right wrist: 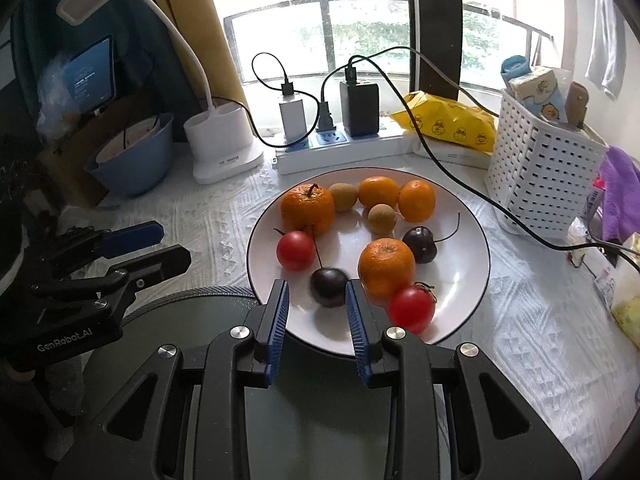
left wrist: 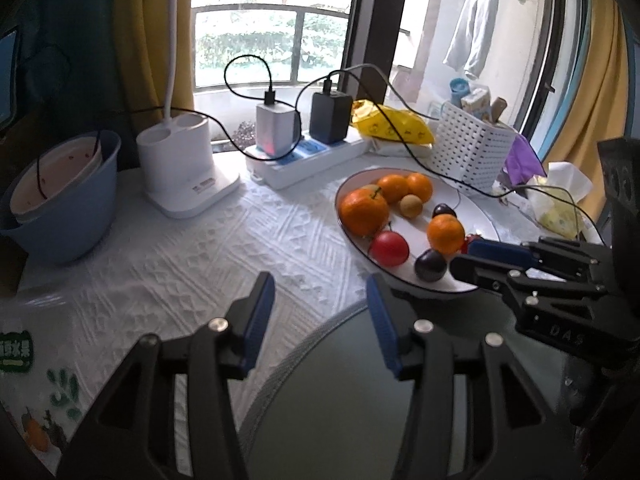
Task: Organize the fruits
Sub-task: 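Open the right gripper to release the cherry while the left releases the small fruit, then withdraw both open grippers away from the plate over the empty glass tray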
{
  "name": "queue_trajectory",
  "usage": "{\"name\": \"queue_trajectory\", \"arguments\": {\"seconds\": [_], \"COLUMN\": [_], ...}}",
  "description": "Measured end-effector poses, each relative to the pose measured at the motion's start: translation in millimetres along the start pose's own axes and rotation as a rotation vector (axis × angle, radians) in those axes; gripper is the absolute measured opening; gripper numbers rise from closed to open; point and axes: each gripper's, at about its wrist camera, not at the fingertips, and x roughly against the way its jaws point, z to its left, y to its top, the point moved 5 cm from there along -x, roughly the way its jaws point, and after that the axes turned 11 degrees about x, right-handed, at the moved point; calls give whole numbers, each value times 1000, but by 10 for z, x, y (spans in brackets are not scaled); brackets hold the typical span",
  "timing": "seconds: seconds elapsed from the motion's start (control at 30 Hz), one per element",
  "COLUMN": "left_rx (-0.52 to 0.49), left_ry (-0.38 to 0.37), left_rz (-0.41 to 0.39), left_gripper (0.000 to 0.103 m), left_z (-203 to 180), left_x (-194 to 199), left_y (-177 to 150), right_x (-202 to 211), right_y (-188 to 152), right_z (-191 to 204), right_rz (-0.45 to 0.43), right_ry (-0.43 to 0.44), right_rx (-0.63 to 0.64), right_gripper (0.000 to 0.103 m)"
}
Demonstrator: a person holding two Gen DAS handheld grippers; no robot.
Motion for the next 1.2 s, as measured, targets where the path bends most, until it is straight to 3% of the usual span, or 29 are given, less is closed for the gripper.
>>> {"name": "queue_trajectory", "arguments": {"seconds": [0.2,0.3,0.87,1.03,1.2], "left_rx": [-8,-9,-43,-53,-65], "left_ry": [-1,-6,3,-13,-18], "left_rz": [-10,-17,-58,-80,-106], "left_gripper": [51,62,63,78,78], "left_z": [-45,-67,-209,-283,-352], "left_x": [150,238,704,848,1002], "left_y": [-59,-98,-273,-297,-298], "right_x": [149,228,678,840,997], "right_y": [-70,-120,-324,-359,-382], "right_z": [37,63,198,234,258], "right_rz": [-11,-17,-57,-74,-96], "right_ry": [-5,-6,-20,-30,-40], "right_rx": [-6,-9,-14,-12,-10], "right_gripper": [31,31,31,31,31]}}
